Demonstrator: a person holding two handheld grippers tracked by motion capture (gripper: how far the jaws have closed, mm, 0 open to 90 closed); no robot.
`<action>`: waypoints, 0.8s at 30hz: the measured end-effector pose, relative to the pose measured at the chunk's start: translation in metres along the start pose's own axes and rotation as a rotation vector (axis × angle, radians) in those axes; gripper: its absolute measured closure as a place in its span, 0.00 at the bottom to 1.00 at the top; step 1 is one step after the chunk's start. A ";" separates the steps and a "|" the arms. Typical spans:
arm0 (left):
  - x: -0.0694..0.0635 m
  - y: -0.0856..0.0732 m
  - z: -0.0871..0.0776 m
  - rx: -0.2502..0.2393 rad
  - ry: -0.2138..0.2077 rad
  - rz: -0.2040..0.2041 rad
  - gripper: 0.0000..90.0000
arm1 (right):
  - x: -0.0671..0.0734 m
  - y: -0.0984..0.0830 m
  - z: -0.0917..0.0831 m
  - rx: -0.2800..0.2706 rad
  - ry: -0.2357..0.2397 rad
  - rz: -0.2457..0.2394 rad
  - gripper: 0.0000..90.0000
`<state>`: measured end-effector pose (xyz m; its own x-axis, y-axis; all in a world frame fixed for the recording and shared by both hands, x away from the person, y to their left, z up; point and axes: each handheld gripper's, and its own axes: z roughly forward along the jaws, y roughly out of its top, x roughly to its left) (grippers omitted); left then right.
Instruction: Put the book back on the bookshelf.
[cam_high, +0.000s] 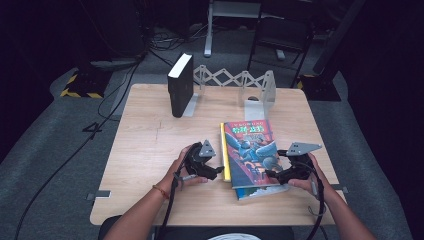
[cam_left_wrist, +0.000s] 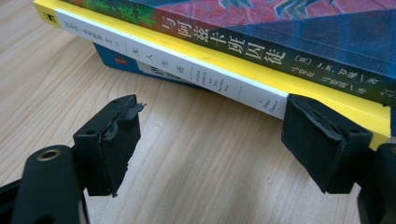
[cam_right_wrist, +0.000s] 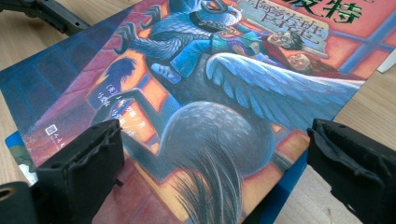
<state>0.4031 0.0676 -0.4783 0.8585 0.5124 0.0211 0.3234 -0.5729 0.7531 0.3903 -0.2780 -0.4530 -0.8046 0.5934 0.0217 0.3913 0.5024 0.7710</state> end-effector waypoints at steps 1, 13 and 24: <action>0.001 0.000 0.001 -0.002 0.000 -0.009 0.21 | 0.000 0.000 0.000 0.002 -0.002 -0.002 0.04; 0.003 -0.007 0.009 0.060 0.013 -0.010 0.24 | 0.015 0.005 0.004 -0.005 0.003 -0.070 0.11; 0.002 -0.007 0.004 0.042 0.008 -0.001 0.23 | 0.025 0.011 0.006 -0.013 -0.027 -0.097 0.16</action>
<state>0.4040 0.0694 -0.4864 0.8548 0.5183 0.0256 0.3413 -0.5987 0.7246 0.3767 -0.2539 -0.4476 -0.8260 0.5592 -0.0710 0.3058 0.5503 0.7769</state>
